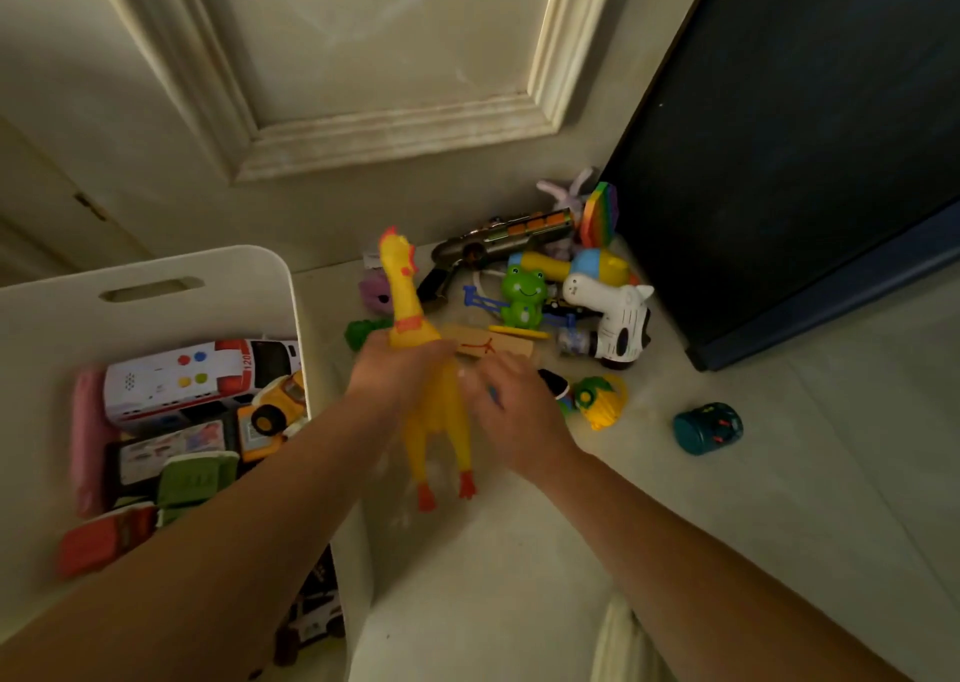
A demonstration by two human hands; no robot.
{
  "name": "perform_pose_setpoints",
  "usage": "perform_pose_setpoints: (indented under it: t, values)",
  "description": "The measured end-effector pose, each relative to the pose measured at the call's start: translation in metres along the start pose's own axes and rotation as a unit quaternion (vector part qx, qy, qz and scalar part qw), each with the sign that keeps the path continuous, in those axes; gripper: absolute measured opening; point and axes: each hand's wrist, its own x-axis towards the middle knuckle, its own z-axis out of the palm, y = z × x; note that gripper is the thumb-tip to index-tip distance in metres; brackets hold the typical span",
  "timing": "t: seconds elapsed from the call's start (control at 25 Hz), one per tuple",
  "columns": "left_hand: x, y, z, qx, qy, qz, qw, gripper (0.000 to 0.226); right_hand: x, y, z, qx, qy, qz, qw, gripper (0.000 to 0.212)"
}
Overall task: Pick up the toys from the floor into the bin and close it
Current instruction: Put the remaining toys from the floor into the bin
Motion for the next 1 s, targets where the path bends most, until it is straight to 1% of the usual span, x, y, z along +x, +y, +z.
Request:
perform_pose_setpoints:
  t: [0.04, 0.08, 0.12, 0.2, 0.24, 0.28, 0.36, 0.4, 0.44, 0.48, 0.52, 0.56, 0.6, 0.64, 0.68, 0.72, 0.76, 0.8, 0.84, 0.92, 1.0]
  values:
    - [0.002, -0.001, -0.006, 0.001, 0.032, -0.012, 0.999, 0.038, 0.008, 0.013, 0.0, -0.049, 0.023, -0.011, 0.998, 0.046]
    - [0.001, -0.001, -0.011, -0.021, 0.039, -0.03, 0.999, 0.046, 0.015, 0.027, -0.003, -0.113, 0.031, 0.017, 0.993, 0.043]
    - [0.001, -0.002, -0.013, -0.053, 0.025, -0.05, 0.997, 0.054, 0.02, 0.044, -0.005, -0.18, 0.002, 0.065, 0.982, 0.042]
    - [-0.002, -0.002, -0.013, -0.085, -0.007, -0.072, 0.994, 0.062, 0.02, 0.075, -0.001, -0.274, -0.132, 0.157, 0.94, 0.073]
    - [-0.002, -0.004, -0.011, -0.092, -0.028, -0.078, 0.992, 0.064, 0.017, 0.082, 0.005, -0.307, -0.173, 0.169, 0.92, 0.083]
    - [0.0, -0.005, -0.009, -0.094, -0.046, -0.083, 0.991, 0.064, 0.013, 0.087, 0.014, -0.344, -0.178, 0.158, 0.909, 0.082]
    - [0.004, -0.005, -0.006, -0.097, -0.064, -0.088, 0.989, 0.064, 0.01, 0.086, 0.029, -0.385, -0.094, 0.123, 0.91, 0.071]
    - [0.005, -0.004, -0.004, -0.098, -0.074, -0.087, 0.989, 0.065, 0.01, 0.081, 0.031, -0.39, -0.068, 0.115, 0.911, 0.067]
    - [0.005, -0.003, -0.002, -0.1, -0.084, -0.088, 0.988, 0.066, 0.01, 0.077, 0.032, -0.375, -0.058, 0.109, 0.919, 0.065]
    - [0.005, -0.002, 0.0, -0.102, -0.094, -0.091, 0.986, 0.067, 0.009, 0.073, 0.032, -0.332, -0.068, 0.103, 0.935, 0.063]
    - [0.005, -0.003, 0.001, -0.104, -0.102, -0.094, 0.985, 0.072, 0.007, 0.071, 0.031, -0.283, -0.053, 0.091, 0.953, 0.062]
    - [0.006, -0.005, 0.0, -0.101, -0.111, -0.096, 0.984, 0.077, 0.006, 0.062, 0.025, -0.201, -0.03, 0.109, 0.973, 0.062]
    - [0.005, -0.004, -0.001, -0.101, -0.116, -0.094, 0.984, 0.076, 0.007, 0.052, 0.018, -0.109, 0.027, 0.139, 0.984, 0.064]
    - [0.005, -0.005, -0.002, -0.106, -0.121, -0.091, 0.983, 0.069, 0.01, 0.047, 0.012, -0.036, 0.092, 0.178, 0.979, 0.068]
    - [0.003, -0.004, -0.004, -0.113, -0.126, -0.091, 0.981, 0.059, 0.014, 0.048, 0.005, 0.007, 0.133, 0.211, 0.968, 0.073]
    - [0.002, -0.003, -0.006, -0.12, -0.132, -0.091, 0.98, 0.05, 0.019, 0.056, -0.001, 0.007, 0.139, 0.25, 0.958, 0.074]
    - [-0.001, -0.002, -0.007, -0.128, -0.142, -0.09, 0.977, 0.042, 0.021, 0.066, -0.006, -0.006, 0.121, 0.289, 0.95, 0.073]
    - [-0.004, -0.001, -0.008, -0.136, -0.155, -0.084, 0.975, 0.036, 0.022, 0.079, -0.011, 0.003, 0.098, 0.321, 0.942, 0.066]
    - [-0.009, 0.002, -0.009, -0.146, -0.174, -0.075, 0.971, 0.031, 0.022, 0.091, -0.015, 0.039, 0.079, 0.34, 0.936, 0.057]
    - [-0.02, 0.01, -0.011, -0.162, -0.223, -0.053, 0.96, 0.027, 0.02, 0.106, -0.021, 0.1, 0.032, 0.334, 0.936, 0.036]
    - [-0.027, 0.018, -0.016, -0.172, -0.265, -0.032, 0.948, 0.022, 0.023, 0.11, -0.022, 0.123, -0.026, 0.334, 0.934, 0.036]
